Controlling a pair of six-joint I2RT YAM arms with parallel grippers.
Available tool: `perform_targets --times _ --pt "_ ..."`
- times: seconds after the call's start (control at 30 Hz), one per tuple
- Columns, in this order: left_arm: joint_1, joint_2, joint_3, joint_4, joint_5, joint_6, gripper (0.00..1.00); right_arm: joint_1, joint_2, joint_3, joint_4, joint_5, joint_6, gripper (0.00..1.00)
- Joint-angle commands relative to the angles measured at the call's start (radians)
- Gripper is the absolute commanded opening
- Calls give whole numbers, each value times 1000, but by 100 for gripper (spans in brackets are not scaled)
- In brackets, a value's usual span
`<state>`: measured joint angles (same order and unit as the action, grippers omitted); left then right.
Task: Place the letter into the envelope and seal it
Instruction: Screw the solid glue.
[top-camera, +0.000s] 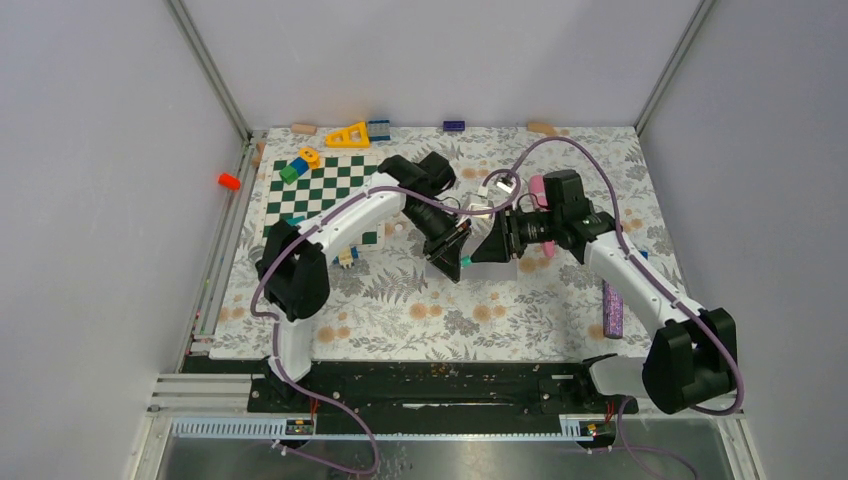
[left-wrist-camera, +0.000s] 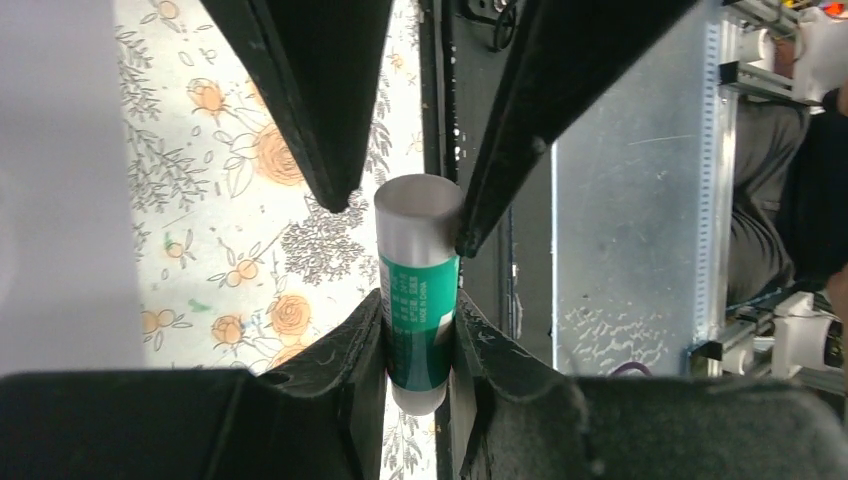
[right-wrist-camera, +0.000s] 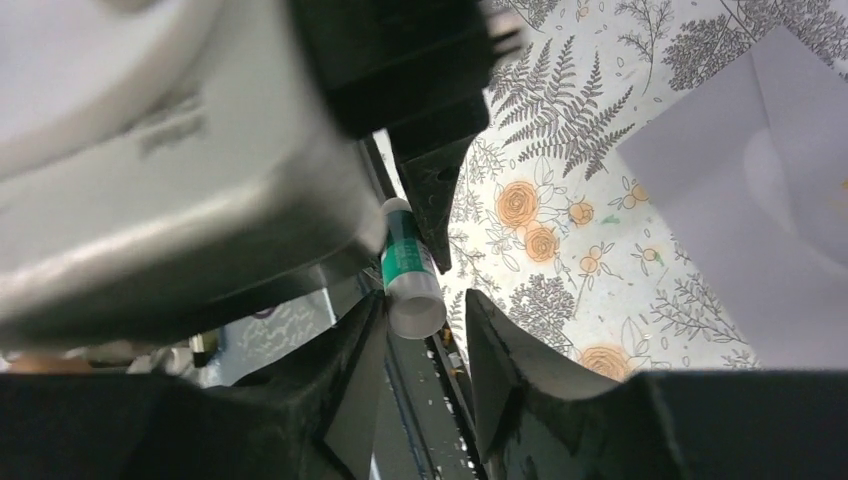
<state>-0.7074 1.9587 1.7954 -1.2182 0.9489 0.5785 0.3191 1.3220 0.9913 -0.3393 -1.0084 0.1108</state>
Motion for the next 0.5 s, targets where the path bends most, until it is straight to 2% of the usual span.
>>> perform_targets --times 0.0,0.13,0.17,0.27,0.37,0.47 --pt "5 15 75 -90 152 62 8 5 -57 -50 66 17 -149 47" --pt "5 30 86 -116 169 74 8 5 -106 -97 133 63 -182 69" --pt "5 29 87 -116 162 71 8 5 -108 -94 134 75 -165 71" --pt "5 -2 58 -27 82 -15 7 3 -79 -61 117 87 -27 74" --pt "2 -76 -37 148 -39 -132 7 -1 -7 3 60 31 119 76" --pt "-1 -112 -80 218 -107 -177 7 -2 49 40 46 -21 227 76"
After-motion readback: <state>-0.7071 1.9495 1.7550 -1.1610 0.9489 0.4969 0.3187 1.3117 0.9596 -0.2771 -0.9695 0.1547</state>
